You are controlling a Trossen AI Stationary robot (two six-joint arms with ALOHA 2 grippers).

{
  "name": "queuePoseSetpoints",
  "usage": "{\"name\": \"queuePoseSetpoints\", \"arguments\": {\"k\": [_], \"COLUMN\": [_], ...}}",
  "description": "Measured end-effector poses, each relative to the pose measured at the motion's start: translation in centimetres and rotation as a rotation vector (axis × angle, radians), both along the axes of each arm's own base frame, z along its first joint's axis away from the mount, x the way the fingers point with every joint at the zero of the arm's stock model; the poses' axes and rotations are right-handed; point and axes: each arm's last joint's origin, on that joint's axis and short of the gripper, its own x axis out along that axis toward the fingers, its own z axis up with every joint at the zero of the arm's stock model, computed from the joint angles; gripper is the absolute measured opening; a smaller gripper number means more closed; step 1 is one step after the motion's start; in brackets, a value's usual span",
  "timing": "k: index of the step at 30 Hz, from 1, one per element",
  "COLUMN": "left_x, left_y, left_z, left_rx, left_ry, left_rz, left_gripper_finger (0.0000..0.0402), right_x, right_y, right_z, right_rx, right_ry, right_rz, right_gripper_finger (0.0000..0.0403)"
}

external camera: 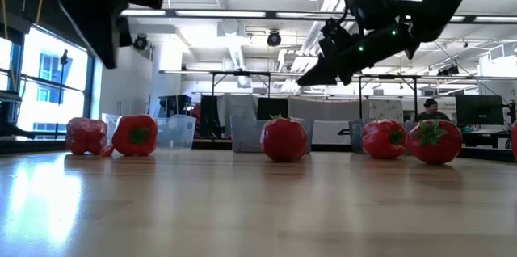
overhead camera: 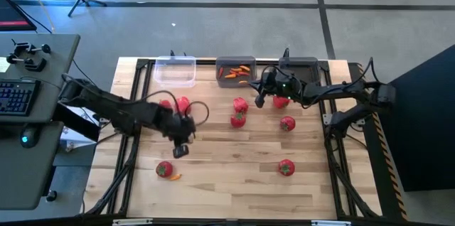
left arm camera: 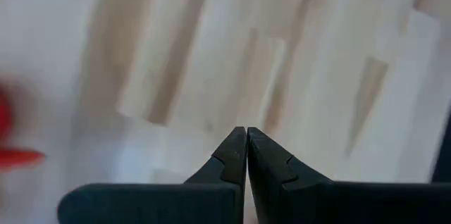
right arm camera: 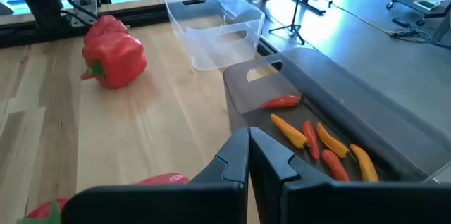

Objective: Sort produce into baskets
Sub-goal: Put the yellow chili pepper into the left black bin

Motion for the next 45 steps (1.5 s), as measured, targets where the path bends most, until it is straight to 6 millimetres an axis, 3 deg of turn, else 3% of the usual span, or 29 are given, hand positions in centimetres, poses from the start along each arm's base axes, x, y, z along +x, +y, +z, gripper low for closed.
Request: {"name": "queuePoseSetpoints", "arguments": {"k": [5, 15, 24, 36, 45], "left_x": [1.0, 4.3, 4.4, 4.5, 4.6], "left_y": [-2.8, -7.1, -10.3, -10.8, -10.6], "left_z": [-0.4, -1.5, -4.7, -7.8, -9.0], "left_rx": [-0.042, -0.078, -0.099, -0.030, -0.032], "left_ry": [0.075, 0.231, 0.368, 0.499, 0.477], "left_rz": [0.028, -0.094, -0.169, -0.178, -0.207], "left_gripper_finger": [0.0017, 0.0098, 0.0129, 0.0129, 0.0129], "right_x": [0.0, 0.0, 0.0, 0.0, 0.0], "right_y": [0.1, 0.2, 0.2, 0.2, 0.2], "right_z": [-0.1, -0.1, -0.1, -0.1, -0.1], "right_rx": [-0.038, -0.072, -0.088, -0.092, -0.094], "right_ry": [0.020, 0.036, 0.043, 0.045, 0.046], "right_rz": [0.019, 0.038, 0.048, 0.049, 0.050], "right_gripper_finger": [0.0000, 0.0000, 0.0000, 0.0000, 0.0000]}}
